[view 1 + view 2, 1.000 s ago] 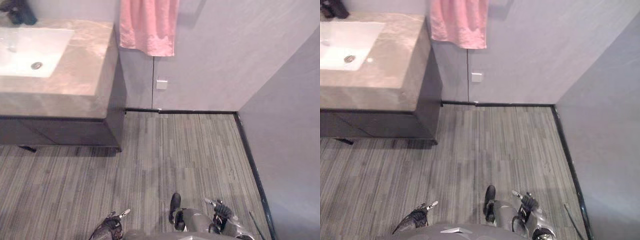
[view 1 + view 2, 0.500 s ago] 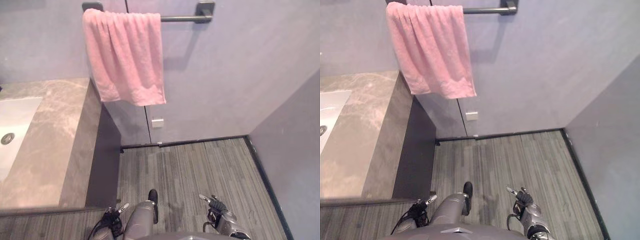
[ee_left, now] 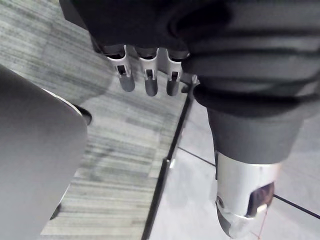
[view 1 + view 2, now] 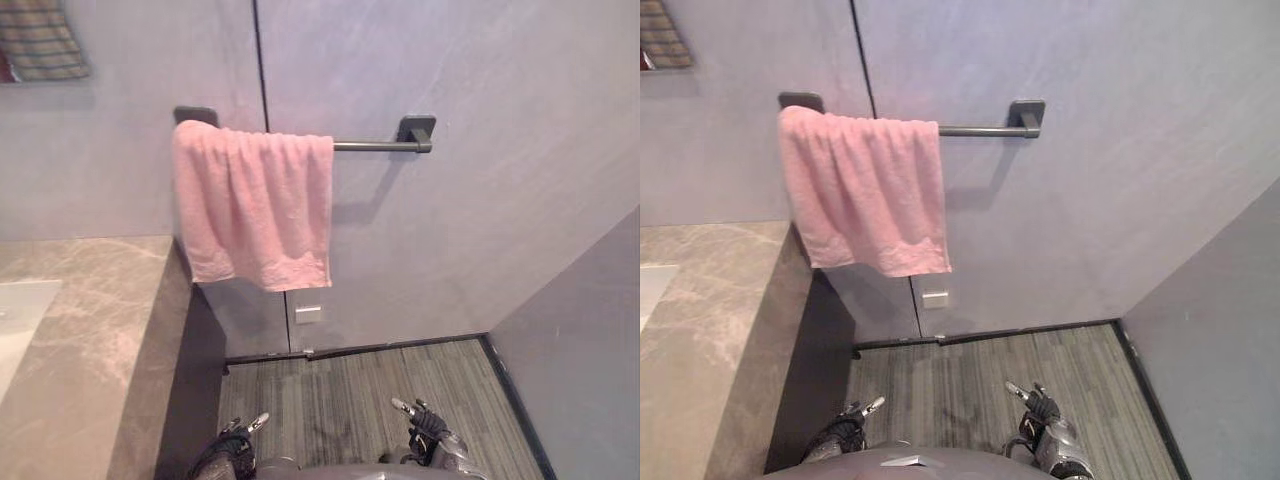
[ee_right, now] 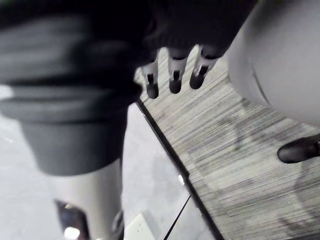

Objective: Organize washtable

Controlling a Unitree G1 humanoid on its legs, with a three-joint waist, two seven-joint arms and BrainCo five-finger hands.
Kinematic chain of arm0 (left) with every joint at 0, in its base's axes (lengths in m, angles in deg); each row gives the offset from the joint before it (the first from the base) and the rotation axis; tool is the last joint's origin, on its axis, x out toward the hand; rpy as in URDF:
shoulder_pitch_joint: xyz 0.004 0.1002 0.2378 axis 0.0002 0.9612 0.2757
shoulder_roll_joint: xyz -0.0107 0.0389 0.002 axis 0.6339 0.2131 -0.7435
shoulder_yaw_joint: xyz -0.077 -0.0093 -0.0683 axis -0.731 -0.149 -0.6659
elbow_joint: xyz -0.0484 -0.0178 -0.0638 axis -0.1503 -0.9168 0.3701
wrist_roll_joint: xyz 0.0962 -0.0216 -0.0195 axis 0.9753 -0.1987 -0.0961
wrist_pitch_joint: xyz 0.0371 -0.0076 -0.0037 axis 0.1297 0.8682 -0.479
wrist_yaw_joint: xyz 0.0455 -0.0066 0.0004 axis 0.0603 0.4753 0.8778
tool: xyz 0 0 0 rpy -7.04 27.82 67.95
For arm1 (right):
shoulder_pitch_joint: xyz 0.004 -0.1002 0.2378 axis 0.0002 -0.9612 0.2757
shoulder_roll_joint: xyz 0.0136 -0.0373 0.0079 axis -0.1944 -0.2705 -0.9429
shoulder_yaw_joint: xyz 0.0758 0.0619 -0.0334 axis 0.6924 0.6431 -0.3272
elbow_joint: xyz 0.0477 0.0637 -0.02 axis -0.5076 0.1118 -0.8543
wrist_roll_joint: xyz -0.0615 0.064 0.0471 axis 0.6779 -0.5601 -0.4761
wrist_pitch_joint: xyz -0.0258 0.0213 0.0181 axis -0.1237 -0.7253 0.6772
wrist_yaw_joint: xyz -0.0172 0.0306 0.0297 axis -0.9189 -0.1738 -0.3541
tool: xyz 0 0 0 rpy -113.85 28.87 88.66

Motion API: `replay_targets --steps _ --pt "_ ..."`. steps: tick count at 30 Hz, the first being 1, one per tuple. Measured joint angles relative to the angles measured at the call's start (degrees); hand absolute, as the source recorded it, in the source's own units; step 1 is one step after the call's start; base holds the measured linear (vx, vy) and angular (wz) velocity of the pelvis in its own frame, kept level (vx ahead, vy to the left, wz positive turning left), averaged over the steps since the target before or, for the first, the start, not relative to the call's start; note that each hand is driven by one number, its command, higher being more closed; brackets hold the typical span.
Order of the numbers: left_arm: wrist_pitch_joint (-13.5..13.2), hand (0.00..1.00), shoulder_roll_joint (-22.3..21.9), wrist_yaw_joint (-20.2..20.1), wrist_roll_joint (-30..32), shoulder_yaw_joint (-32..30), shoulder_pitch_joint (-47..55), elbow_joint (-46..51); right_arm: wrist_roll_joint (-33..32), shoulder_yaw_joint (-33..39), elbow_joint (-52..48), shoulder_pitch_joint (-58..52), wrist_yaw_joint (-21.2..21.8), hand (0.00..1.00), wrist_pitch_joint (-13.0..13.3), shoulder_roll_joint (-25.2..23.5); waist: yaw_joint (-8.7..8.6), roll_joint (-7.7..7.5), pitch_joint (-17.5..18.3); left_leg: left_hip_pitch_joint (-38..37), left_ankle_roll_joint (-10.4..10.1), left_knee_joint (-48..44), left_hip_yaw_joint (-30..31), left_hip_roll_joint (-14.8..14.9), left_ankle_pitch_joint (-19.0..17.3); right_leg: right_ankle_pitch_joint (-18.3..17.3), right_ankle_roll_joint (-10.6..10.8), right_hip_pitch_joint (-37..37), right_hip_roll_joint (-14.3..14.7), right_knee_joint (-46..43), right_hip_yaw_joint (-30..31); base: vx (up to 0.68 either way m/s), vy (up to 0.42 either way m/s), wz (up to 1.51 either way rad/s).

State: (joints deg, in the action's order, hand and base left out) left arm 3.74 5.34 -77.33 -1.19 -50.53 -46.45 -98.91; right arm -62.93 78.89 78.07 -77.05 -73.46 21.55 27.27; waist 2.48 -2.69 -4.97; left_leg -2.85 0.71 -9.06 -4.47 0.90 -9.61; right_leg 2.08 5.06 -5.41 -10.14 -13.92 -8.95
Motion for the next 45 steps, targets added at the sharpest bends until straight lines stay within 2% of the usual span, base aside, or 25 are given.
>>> replay_targets --steps 1,2,4,7,9,10,11,13,16,17,19,20,25,33,35,40,45 --pt "0.1 0.00 -0.3 0.0 0.0 0.1 0.1 -0.2 0.0 -0.1 0.8 0.1 0.0 0.00 -0.2 0.2 0.19 0.50 0.8 -0.1 -0.7 -0.1 0.3 0.6 -0.2 -0.5 0.1 1.4 0.7 2.5 -0.1 0.13 -0.264 0.10" --pt "0.0 0.00 -1.1 0.0 0.0 0.0 0.5 -0.6 0.1 -0.3 1.1 -0.1 0.0 0.00 -0.4 0.9 0.28 1.69 2.0 0.0 -1.7 0.3 0.7 1.6 -0.3 -0.5 0.0 2.7 1.9 5.4 -0.4 0.15 -0.211 0.05" --pt "-0.4 0.00 -1.3 -0.1 0.0 0.3 0.2 -2.2 0.1 -0.4 1.6 -0.3 0.0 0.00 -0.6 1.3 0.08 2.32 3.4 0.0 -2.9 2.3 1.9 2.2 0.5 -0.7 -0.3 4.0 3.1 9.3 -1.4 0.13 -0.231 0.16" --pt "-0.5 0.00 -1.1 0.0 0.0 2.4 0.4 -2.5 0.1 -3.0 2.4 0.1 -0.1 0.00 -1.1 2.6 -0.09 2.93 4.0 -0.5 -4.3 4.7 3.9 3.2 1.6 -1.1 -1.0 4.8 4.6 11.6 -2.6 0.07 -0.182 0.22" --pt "-0.4 0.00 -0.9 0.1 -0.2 3.5 1.0 0.4 0.0 -6.8 -2.9 -0.3 -0.4 0.00 -1.4 3.0 -0.11 2.65 4.0 -0.2 -4.6 4.9 4.6 3.7 1.8 -1.1 -1.2 4.8 5.2 12.3 -2.9 0.01 -0.093 0.14" --pt "-0.4 0.00 -1.3 0.4 -0.9 3.9 3.2 5.8 -0.2 -9.2 -11.0 -1.3 -1.2 0.00 -1.2 3.0 -0.22 2.55 4.0 0.6 -4.7 4.9 4.6 3.9 1.8 -0.8 -1.5 4.5 5.6 12.9 -2.9 -0.01 -0.063 -0.01" --pt "-0.5 0.00 -1.8 0.9 -2.8 3.8 5.6 11.5 -0.5 -10.8 -18.7 -2.1 -1.6 0.00 -0.7 3.1 -0.28 1.76 3.8 0.7 -4.7 4.9 4.6 4.0 1.8 -0.6 -1.7 4.3 5.8 13.3 -2.8 -0.01 -0.048 -0.03" --pt "-1.3 0.00 -1.9 1.8 -7.6 2.8 8.5 17.8 -0.6 -11.8 -27.8 -2.8 -2.8 0.00 1.6 3.0 -0.12 0.60 4.7 1.8 -4.7 4.9 4.5 4.0 1.8 -0.5 -1.7 3.6 5.9 13.6 -2.7 0.00 0.000 0.00" --pt "-1.7 0.00 -1.8 3.6 -13.8 -1.4 10.3 28.1 -0.5 -12.9 -38.3 -2.1 -4.1 0.00 3.2 3.4 0.55 -0.31 5.3 2.7 -4.7 4.5 4.5 3.5 1.8 0.5 -1.5 3.5 5.7 15.2 -2.6 0.02 0.018 0.00" --pt "-2.1 0.00 -1.5 4.0 -15.8 -2.5 10.6 32.9 -0.5 -13.8 -41.1 -0.9 -4.3 0.00 3.6 3.7 0.61 -0.30 5.2 3.1 -4.7 4.1 4.6 3.2 1.8 0.8 -1.5 3.4 5.5 15.5 -2.6 0.02 0.035 0.04" --pt "-2.6 0.00 -0.6 4.7 -15.7 -3.0 10.5 38.9 -0.4 -14.9 -43.0 1.5 -4.7 0.00 4.1 3.7 0.81 -0.12 5.1 3.6 -4.6 3.7 5.0 2.9 1.8 0.8 -1.5 3.4 5.2 15.5 -2.6 0.00 0.026 0.07" --pt "-3.7 0.00 0.1 5.2 -15.6 -3.3 9.9 42.5 -0.5 -16.0 -43.0 4.3 -5.1 0.00 4.4 3.9 1.25 -0.09 5.1 3.6 -4.6 3.4 5.0 2.7 1.8 0.9 -1.4 3.4 5.0 15.5 -2.5 -0.02 0.021 0.06" --pt "-6.2 0.00 1.0 7.1 -15.0 -4.3 7.3 53.0 -0.5 -22.5 -47.1 11.1 -5.6 0.00 5.1 3.9 3.12 1.56 4.0 4.5 -4.3 2.3 5.3 2.4 1.6 1.9 -1.5 3.6 4.9 16.7 -2.4 -0.03 0.008 0.02" --pt "-7.3 0.00 1.0 7.4 -12.8 -3.2 7.2 64.8 -0.6 -24.9 -45.6 21.0 -5.7 0.00 5.2 3.5 4.31 2.24 3.3 3.9 -4.2 2.8 5.0 2.4 1.6 2.1 -1.6 4.4 4.9 16.8 -2.1 0.00 0.003 -0.02" --pt "-8.3 0.00 2.2 7.3 -12.8 -1.0 7.0 66.3 -0.6 -25.6 -42.8 23.4 -5.8 0.00 5.3 3.6 4.43 2.45 3.2 4.1 -4.2 2.5 5.1 2.4 1.6 2.2 -1.6 4.4 4.9 17.1 -2.1 0.00 0.000 0.00" --pt "-8.4 0.00 3.7 7.1 -12.7 1.0 6.3 69.2 -2.9 -26.9 -33.1 30.2 -5.7 0.00 4.9 4.2 4.70 3.04 2.6 4.5 -4.3 2.2 4.9 2.5 1.6 2.9 -1.9 4.5 5.2 18.1 -1.9 0.00 -0.001 -0.01" --pt "-8.8 0.00 6.9 7.0 -12.8 2.7 5.0 72.3 -5.4 -29.3 -28.7 36.9 -5.0 0.00 3.7 5.8 6.81 3.22 0.1 5.7 -4.3 0.8 5.1 2.6 1.6 4.1 -2.1 4.4 5.4 19.1 -1.4 -0.05 0.003 0.00"
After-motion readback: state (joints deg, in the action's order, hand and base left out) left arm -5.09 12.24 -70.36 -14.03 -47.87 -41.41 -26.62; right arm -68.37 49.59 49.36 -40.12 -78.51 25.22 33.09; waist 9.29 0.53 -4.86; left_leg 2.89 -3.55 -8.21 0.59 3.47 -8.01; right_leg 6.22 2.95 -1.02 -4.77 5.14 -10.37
